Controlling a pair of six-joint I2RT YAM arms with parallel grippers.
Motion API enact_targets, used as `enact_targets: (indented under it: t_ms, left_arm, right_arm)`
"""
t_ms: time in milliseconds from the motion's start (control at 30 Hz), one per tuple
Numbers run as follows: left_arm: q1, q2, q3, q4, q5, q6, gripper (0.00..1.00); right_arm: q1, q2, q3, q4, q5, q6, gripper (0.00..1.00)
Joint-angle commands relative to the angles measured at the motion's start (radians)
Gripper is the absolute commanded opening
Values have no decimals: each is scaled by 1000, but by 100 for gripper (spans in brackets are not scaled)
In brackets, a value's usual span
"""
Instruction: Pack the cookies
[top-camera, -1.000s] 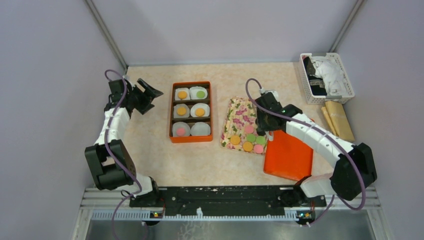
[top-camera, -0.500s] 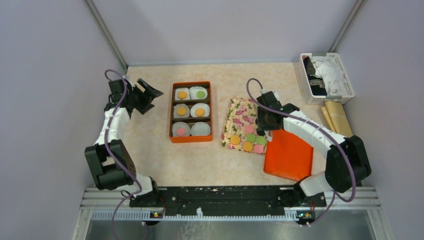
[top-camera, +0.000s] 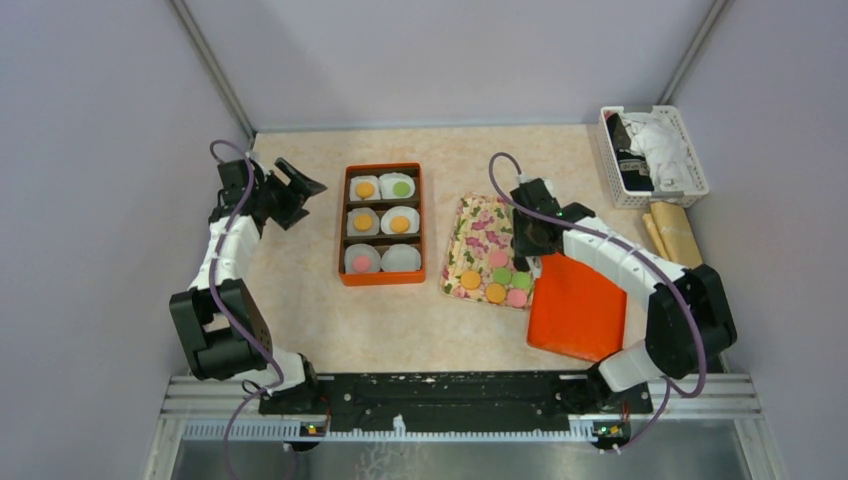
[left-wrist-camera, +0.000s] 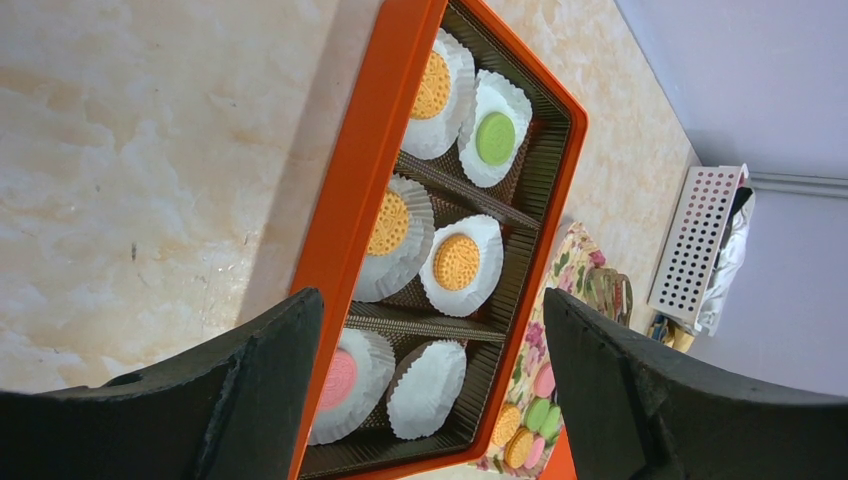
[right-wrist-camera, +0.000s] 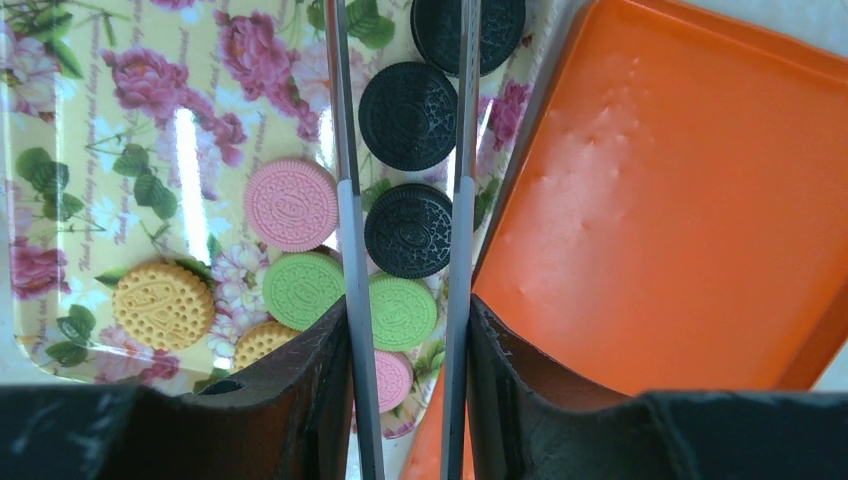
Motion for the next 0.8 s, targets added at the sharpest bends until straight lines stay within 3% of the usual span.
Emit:
enact_targets:
  t_ms: [0,333,767]
  left_arm:
    - [-1,-35,-10,42,14,5,87]
    - [-1,-35,-12,44,13,2,86]
    - [0,-40,-11,39,10,6,86]
  right_arm:
    - [-7,-16,73,27,-4,-15,9]
    - [48,-104,149,-4,-47,-30,6]
    - [431,11,332,-20,11,-70,6]
